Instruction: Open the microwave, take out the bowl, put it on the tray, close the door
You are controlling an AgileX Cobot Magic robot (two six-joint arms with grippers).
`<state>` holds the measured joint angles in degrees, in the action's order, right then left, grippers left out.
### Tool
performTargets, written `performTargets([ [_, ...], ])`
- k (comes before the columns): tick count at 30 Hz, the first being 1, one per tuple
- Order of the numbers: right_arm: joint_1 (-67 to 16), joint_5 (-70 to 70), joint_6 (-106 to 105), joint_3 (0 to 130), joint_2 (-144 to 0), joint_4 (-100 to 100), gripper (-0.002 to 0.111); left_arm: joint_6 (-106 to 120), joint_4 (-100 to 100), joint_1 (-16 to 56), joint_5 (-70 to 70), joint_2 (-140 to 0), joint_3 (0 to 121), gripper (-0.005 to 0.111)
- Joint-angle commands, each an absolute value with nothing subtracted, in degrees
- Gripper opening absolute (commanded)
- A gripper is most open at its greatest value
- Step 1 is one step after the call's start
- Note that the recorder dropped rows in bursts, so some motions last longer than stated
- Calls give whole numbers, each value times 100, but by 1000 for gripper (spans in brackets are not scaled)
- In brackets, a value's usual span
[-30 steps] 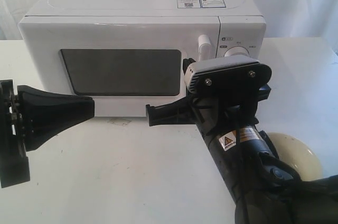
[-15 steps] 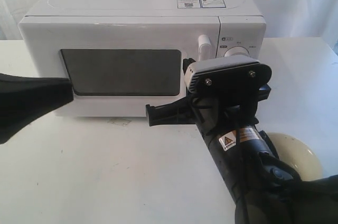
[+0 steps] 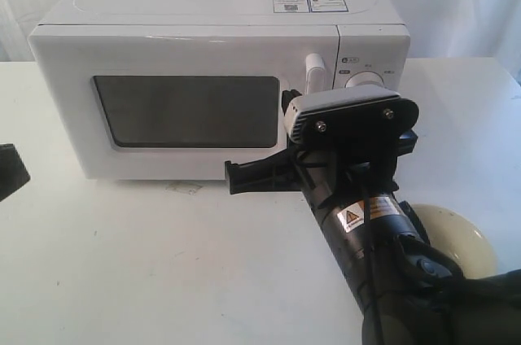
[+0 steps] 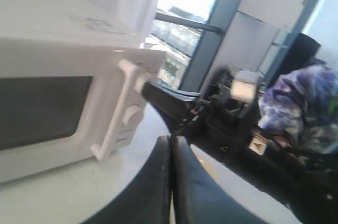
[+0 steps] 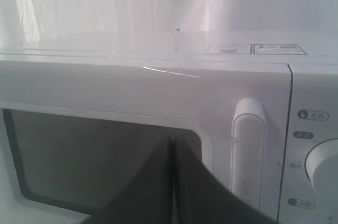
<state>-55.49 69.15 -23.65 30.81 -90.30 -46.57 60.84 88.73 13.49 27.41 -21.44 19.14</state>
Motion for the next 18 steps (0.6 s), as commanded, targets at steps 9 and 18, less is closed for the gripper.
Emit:
performTargets([
  [9,-5562,6967,-2465,3058,-8983,-4664,0,6179,8785,1317,2270,-1331,1543,0],
  [18,-5562,6967,-2465,3058,-8983,-4664,0,3508,5970,879,2195,-431,1543,0],
])
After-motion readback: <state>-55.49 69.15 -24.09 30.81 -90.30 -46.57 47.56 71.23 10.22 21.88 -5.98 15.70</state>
